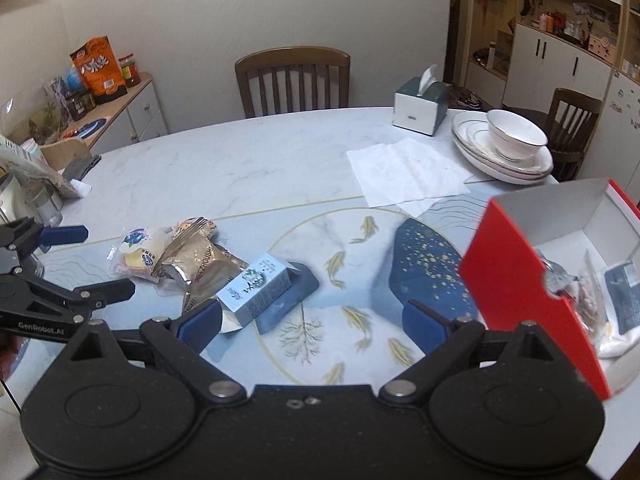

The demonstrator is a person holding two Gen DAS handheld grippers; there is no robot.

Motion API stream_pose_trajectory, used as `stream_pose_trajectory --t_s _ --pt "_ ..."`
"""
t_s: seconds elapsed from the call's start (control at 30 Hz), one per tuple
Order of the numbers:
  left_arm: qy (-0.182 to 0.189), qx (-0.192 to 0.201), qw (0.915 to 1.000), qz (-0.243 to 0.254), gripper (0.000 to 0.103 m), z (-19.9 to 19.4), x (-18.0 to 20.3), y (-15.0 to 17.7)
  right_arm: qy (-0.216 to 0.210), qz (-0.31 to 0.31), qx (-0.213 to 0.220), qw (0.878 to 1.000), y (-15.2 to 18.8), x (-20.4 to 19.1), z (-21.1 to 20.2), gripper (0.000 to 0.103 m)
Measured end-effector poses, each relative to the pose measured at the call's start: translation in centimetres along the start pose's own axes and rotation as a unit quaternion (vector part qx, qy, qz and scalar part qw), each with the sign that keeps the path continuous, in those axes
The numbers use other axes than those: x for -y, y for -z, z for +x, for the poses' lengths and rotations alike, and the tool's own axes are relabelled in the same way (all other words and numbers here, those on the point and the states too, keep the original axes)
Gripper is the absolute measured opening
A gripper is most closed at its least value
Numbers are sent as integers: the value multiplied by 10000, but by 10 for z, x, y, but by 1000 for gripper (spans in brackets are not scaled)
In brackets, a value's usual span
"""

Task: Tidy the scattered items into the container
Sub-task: 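Withdraw both grippers from the box toward the remaining table items, then grasp the white tea carton with the right gripper while the left grasps the blueberry bread bag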

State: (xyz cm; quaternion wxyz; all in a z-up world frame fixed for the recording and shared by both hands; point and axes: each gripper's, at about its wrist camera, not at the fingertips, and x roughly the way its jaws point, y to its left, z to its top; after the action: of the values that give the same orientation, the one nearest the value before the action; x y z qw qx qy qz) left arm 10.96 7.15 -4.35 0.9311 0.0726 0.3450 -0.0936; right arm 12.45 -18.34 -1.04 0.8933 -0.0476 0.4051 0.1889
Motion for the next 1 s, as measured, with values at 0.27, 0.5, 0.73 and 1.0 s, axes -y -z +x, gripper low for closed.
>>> stream_pose_trajectory --t_s 0.27,0.5,0.73,1.0 --pt "-239 -193 9991 -304 102 23 -32 -6 25 -39 -96 9999 -11 -13 27 96" --pt "-247 -432 9957 -778 102 48 -59 -12 31 -7 -219 9998 -19 -24 56 95" --pt "-208 -674 9924 -1005 102 70 -68 -10 127 145 -357 9992 -22 -31 83 93" --pt "-269 -809 9879 -1296 102 85 -71 -11 234 285 -499 9981 -28 -37 109 92"
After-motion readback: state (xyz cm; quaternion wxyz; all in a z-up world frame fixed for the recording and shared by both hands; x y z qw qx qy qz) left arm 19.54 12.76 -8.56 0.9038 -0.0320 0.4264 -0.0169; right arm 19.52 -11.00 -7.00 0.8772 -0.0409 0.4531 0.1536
